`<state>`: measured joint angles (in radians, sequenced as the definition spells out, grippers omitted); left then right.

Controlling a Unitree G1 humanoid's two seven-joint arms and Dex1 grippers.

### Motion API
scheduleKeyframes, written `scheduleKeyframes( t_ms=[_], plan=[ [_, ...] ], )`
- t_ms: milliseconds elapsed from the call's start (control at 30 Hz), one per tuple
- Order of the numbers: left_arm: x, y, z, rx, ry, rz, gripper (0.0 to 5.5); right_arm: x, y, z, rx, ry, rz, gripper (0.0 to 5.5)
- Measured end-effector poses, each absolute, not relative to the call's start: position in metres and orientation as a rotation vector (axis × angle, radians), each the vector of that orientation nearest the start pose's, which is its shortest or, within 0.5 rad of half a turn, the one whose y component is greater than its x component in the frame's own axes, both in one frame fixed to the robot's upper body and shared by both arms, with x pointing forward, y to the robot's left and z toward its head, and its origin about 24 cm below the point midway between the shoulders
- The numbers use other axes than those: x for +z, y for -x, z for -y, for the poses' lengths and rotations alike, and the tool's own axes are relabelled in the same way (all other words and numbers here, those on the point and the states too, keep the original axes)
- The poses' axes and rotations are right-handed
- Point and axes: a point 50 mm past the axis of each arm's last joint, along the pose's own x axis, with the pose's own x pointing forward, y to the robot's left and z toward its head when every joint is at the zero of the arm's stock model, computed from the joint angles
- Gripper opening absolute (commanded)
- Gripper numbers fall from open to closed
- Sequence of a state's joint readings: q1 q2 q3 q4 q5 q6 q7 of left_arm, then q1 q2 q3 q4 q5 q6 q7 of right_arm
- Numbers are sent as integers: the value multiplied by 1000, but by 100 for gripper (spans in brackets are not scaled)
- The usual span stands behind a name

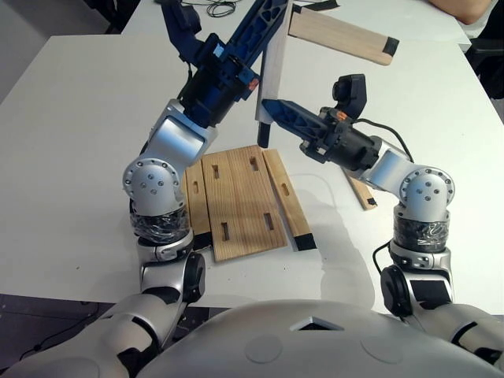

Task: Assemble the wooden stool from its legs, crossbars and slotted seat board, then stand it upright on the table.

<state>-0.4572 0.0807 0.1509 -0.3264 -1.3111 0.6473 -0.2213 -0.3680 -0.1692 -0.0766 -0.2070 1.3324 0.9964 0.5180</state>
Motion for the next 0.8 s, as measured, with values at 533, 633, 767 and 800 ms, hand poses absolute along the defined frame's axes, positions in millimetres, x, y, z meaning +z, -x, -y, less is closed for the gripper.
scheduleKeyframes(
  t_ms=[533,633,767,800],
  plan=[
    [206,-254,-102,-1129,732,123,226,160,-253,119,1446,-562,-303,209],
    [205,-251,-105,-1150,668,103,226,158,-255,125,1457,-510,-335,209],
    [203,-250,-106,-1161,643,90,226,157,-255,129,1459,-477,-351,209],
    [203,-250,-107,-1162,636,89,226,157,-255,130,1462,-469,-353,209]
  ],
)
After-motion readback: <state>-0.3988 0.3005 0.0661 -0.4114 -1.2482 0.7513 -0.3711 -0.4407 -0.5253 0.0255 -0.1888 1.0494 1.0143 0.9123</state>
